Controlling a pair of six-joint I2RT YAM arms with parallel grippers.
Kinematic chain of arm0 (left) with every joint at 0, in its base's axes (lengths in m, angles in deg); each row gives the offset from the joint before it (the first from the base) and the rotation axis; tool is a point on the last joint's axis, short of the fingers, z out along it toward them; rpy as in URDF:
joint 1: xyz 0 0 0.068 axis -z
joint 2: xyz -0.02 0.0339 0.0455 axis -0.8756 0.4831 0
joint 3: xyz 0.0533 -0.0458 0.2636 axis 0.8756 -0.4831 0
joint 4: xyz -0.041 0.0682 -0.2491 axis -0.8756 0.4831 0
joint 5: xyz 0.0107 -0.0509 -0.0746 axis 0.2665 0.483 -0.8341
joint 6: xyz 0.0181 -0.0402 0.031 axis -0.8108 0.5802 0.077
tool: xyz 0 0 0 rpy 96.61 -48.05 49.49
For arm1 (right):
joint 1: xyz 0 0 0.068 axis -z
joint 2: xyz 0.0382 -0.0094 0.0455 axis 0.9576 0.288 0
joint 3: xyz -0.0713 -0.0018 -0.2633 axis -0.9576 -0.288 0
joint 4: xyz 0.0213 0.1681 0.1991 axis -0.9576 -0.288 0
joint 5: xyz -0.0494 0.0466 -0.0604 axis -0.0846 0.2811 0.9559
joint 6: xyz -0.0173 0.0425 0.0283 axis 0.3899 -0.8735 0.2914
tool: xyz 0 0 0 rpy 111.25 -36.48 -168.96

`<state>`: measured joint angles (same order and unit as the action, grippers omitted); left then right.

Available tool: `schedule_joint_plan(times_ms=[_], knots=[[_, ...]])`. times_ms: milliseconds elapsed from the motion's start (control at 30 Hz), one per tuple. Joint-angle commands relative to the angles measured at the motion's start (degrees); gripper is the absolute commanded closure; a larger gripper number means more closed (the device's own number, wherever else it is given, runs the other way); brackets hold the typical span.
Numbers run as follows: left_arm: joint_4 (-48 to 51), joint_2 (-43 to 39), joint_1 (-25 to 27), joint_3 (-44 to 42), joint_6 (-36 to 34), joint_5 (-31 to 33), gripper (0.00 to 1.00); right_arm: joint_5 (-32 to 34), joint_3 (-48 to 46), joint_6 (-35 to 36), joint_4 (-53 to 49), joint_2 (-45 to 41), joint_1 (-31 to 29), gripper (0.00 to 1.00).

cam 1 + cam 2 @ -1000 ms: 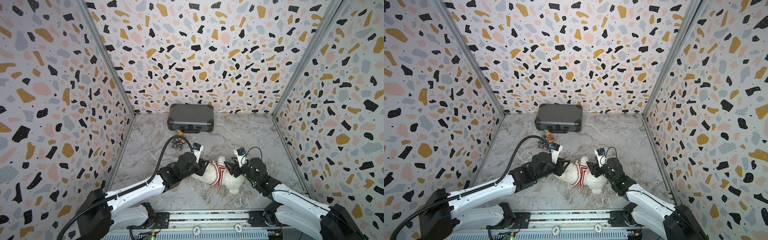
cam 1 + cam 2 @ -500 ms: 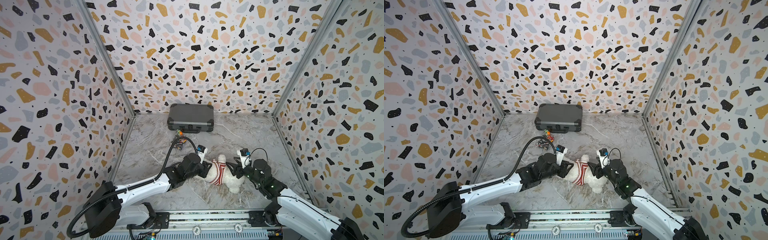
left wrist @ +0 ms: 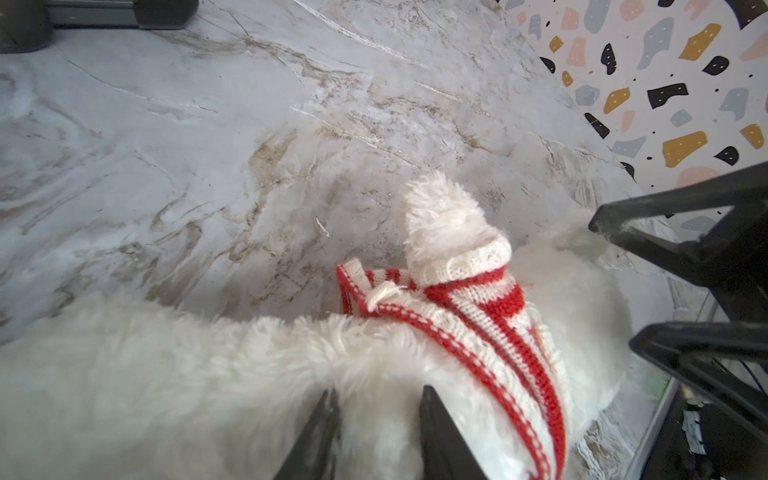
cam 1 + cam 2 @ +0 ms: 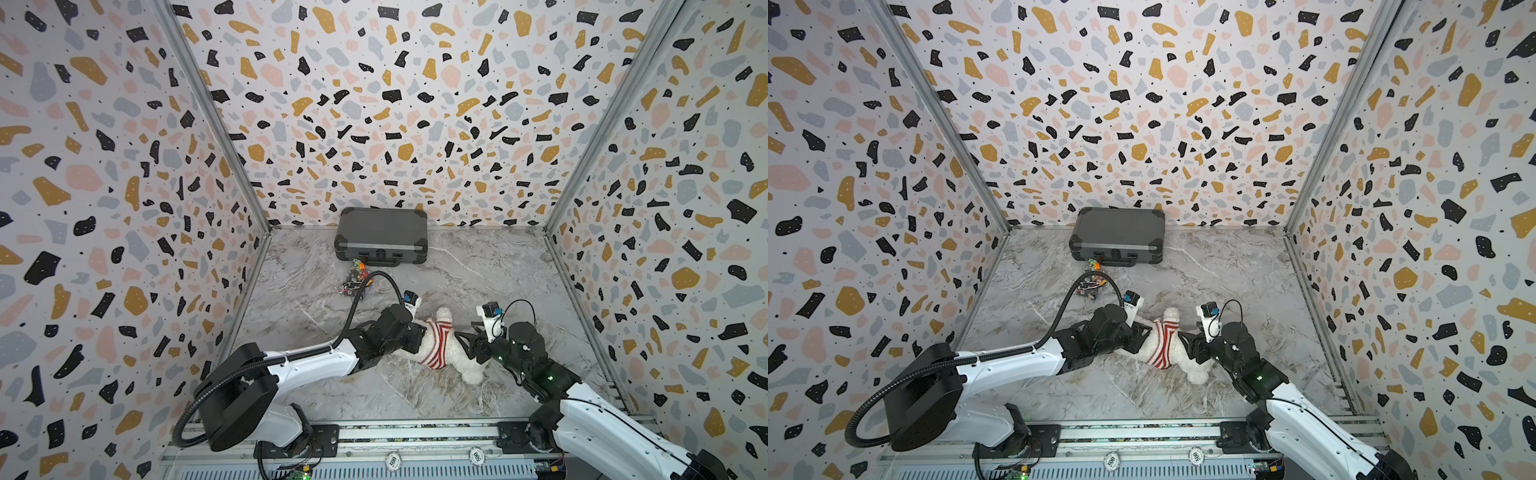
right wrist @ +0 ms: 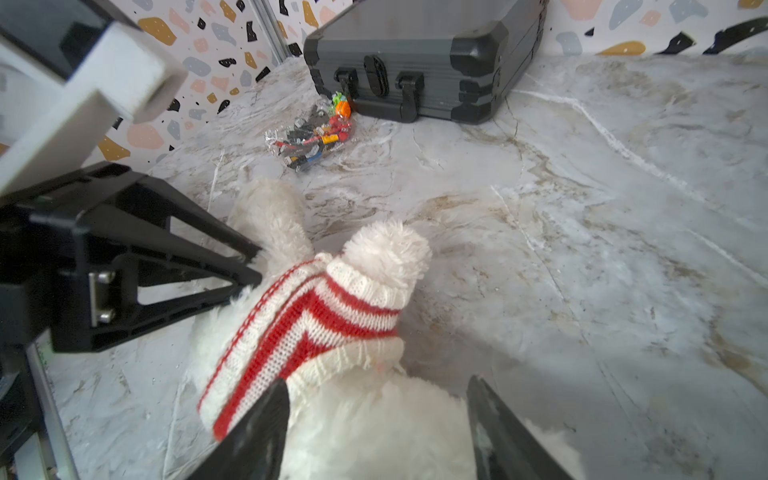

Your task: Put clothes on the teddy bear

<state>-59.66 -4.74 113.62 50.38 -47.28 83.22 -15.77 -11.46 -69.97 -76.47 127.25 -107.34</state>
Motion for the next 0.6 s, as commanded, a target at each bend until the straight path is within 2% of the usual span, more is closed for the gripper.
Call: schedule_joint_plan(times_ms=[0, 267, 400, 567], knots=[[-0.2, 2.4, -0.6, 2.3, -2.2, 1.8, 0.64, -0.6, -1.1, -1.8, 0.3, 1.6, 0.3, 0.32], [2.5, 0.8, -0.5, 4.0, -2.7, 4.0, 0.62, -0.1, -2.0, -3.8, 4.1, 5.5, 1.0, 0.32], [5.4, -2.1, 1.5, 5.7, -3.2, 6.1, 0.60, -0.4, -3.0, -5.2, 7.5, 7.8, 1.1, 0.34], [5.9, -2.2, 3.9, 7.0, -2.2, 4.9, 0.59, -0.2, -3.1, -5.6, 7.6, 8.0, 1.1, 0.37]])
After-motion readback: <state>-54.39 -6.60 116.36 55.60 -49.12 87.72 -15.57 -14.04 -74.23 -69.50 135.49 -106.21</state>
